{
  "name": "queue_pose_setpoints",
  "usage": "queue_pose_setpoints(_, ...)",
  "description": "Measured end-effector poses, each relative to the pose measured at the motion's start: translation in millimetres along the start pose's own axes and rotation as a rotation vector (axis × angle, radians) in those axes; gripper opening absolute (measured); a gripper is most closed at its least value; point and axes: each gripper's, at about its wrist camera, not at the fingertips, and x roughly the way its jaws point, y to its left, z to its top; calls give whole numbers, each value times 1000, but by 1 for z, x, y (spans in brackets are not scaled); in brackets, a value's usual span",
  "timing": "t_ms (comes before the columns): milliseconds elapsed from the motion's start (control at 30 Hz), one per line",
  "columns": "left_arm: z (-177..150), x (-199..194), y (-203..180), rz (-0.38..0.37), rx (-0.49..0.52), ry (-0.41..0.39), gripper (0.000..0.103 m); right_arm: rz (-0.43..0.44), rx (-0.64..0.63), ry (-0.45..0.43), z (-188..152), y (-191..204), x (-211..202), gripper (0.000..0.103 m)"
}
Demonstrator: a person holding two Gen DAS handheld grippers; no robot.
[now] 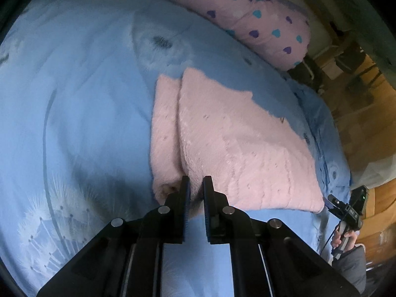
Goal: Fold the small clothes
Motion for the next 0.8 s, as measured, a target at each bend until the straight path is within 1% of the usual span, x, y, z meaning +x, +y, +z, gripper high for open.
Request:
queue_pose_setpoints(33, 1, 0, -3, -1, 5, -5, 2, 40, 34, 8, 2, -8, 4, 74)
queue_pose_setpoints(100, 3, 2, -9, -9, 8, -3, 2, 151, 111, 41, 7, -24, 18, 74)
queue_pose_setpoints(133, 4, 3, -12, -11, 9, -1, 2, 172, 120, 52, 8, -26, 24, 74)
queue_pose_setpoints(167, 6, 5, -15, -13, 11, 1, 2, 181, 114, 64, 10, -26, 31, 74)
queue_pose_setpoints(233, 9, 8, -20, -18, 21, 3, 2, 166, 60, 84, 17, -21, 43, 74)
queue_pose_setpoints(300, 12, 10, -25, -23, 31, 4, 2, 172, 37, 98, 22, -14, 52, 75)
queue_pose_setpoints(500, 23, 14, -34, -50, 31, -5, 2, 234, 72, 102, 49, -13, 78, 76)
queue_pose_setpoints(700, 33, 10, -34, -60, 32, -16, 2, 241, 57, 103, 76, -5, 99, 76)
queue_pose_setpoints(800, 34, 7, -30, -61, 25, -20, 2, 240, 62, 104, 82, -2, 104, 77)
